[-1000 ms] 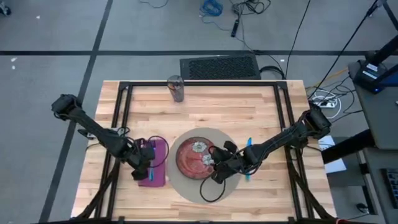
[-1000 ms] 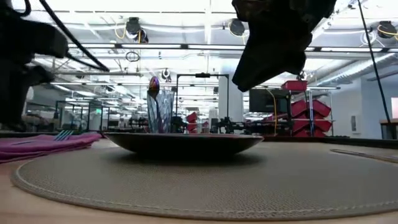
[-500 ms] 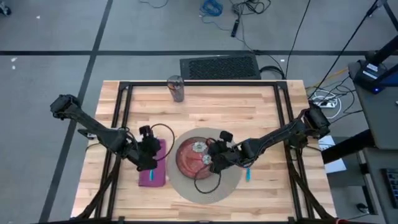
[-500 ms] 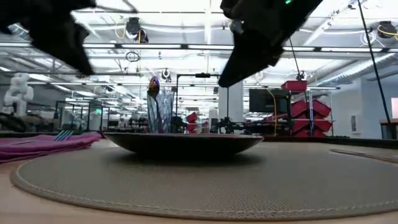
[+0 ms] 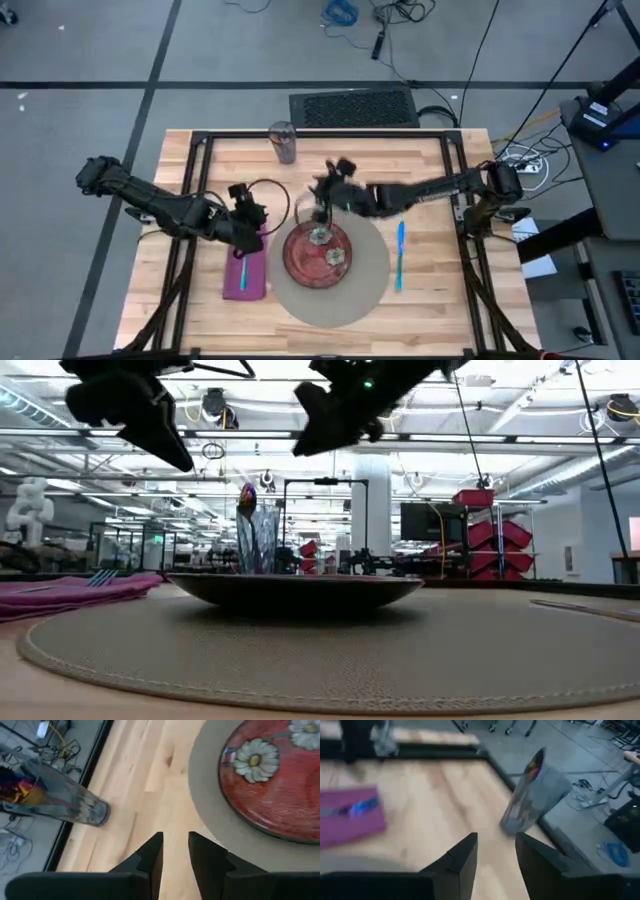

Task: Set table place
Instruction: Put the blue spoon on the middle right of the table

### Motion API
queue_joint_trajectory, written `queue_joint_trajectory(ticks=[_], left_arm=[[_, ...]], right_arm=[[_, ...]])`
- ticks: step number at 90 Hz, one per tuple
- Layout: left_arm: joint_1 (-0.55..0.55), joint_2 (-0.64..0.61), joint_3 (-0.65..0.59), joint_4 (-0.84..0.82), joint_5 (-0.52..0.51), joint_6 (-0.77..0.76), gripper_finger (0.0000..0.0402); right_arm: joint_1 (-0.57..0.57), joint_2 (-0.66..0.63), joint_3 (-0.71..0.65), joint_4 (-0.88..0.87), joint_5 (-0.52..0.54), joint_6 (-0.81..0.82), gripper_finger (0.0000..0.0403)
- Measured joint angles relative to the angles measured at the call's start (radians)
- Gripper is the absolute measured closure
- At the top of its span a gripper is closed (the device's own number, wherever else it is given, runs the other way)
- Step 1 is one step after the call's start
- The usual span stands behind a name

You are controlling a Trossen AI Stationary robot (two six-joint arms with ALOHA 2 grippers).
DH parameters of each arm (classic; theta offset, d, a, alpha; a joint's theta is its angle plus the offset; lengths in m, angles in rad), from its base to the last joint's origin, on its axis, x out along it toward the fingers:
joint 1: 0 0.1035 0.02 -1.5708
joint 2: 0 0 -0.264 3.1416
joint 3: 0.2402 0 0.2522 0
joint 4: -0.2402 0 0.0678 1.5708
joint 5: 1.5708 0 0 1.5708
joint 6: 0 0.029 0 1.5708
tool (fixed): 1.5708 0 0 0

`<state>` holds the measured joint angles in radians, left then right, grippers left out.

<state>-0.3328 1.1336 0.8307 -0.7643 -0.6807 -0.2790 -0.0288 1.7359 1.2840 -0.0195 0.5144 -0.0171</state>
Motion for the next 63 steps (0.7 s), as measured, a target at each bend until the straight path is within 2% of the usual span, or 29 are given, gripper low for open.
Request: queue_joint_trajectory(ticks=[8, 20, 34, 43, 63], left_arm=[[0.020, 0.000, 0.000, 0.000, 0.000, -0.004, 0.0323], [0.043, 0.000, 0.000, 0.000, 0.001, -0.027, 0.0323], [0.060, 0.000, 0.000, 0.000, 0.002, -0.028, 0.0323], [0.072, 0.000, 0.000, 0.000, 0.004, -0.028, 0.0323], [0.095, 0.000, 0.000, 0.000, 0.042, -0.025, 0.0323]], right_arm=[[-0.080, 0.000, 0.056, -0.005, -0.118, -0.028, 0.0280], [-0.181, 0.008, 0.106, -0.005, -0.239, -0.050, 0.0280], [-0.272, 0.080, 0.143, 0.011, -0.400, -0.026, 0.0279], [-0.302, 0.156, 0.190, 0.010, -0.438, -0.049, 0.0276], [-0.339, 0.295, 0.379, -0.038, -0.442, -0.116, 0.0275]])
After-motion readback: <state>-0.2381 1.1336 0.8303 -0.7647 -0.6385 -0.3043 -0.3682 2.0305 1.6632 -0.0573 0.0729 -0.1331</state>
